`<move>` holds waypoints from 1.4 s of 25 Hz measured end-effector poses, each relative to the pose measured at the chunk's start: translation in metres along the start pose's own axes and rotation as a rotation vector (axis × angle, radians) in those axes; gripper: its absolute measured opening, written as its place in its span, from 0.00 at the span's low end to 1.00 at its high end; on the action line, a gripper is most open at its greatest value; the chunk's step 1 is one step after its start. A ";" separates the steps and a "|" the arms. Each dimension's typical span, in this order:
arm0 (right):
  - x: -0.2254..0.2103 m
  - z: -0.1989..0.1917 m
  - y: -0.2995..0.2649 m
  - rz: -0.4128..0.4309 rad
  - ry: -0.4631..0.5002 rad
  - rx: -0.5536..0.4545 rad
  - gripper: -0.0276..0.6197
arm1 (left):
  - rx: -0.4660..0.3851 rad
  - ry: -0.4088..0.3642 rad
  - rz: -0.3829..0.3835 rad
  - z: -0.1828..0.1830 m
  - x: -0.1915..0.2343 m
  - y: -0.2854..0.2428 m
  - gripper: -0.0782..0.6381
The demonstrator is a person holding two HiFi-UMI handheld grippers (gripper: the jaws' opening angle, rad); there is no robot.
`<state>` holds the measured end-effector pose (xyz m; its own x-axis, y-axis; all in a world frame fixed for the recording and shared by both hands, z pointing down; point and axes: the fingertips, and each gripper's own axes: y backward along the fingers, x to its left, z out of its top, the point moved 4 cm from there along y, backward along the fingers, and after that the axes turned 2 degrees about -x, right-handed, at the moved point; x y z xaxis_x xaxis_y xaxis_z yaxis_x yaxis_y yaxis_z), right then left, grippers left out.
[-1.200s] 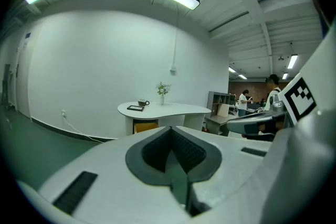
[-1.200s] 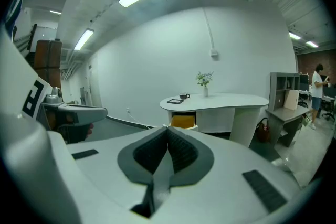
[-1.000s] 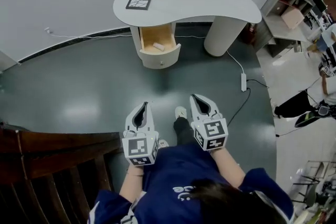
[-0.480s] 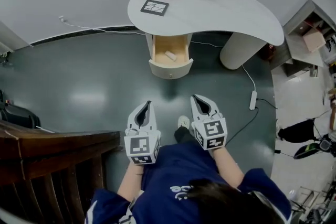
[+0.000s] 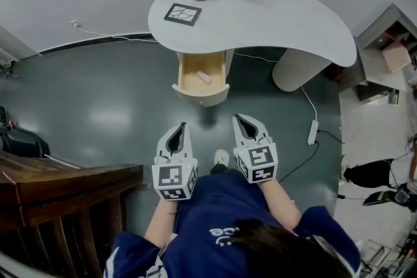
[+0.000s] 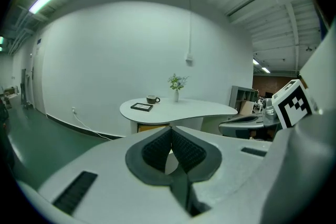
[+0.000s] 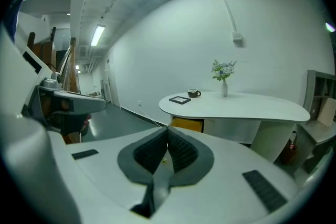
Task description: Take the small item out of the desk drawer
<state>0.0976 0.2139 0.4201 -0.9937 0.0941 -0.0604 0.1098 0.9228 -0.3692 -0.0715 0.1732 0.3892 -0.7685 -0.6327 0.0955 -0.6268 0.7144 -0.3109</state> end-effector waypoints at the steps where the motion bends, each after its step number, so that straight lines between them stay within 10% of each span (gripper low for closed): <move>1: -0.005 0.000 -0.002 0.008 -0.002 0.000 0.05 | 0.002 0.020 -0.001 -0.002 -0.003 -0.006 0.11; 17: -0.033 0.002 -0.043 0.069 -0.028 0.055 0.05 | 0.041 0.040 0.056 -0.003 0.010 -0.057 0.11; 35: -0.046 0.041 -0.174 -0.014 -0.054 0.155 0.05 | 0.092 -0.005 -0.101 0.026 0.107 -0.194 0.11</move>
<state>0.1255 0.0334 0.4490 -0.9931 0.0573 -0.1019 0.1015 0.8551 -0.5084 -0.0286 -0.0405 0.4353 -0.7016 -0.7014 0.1261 -0.6861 0.6170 -0.3854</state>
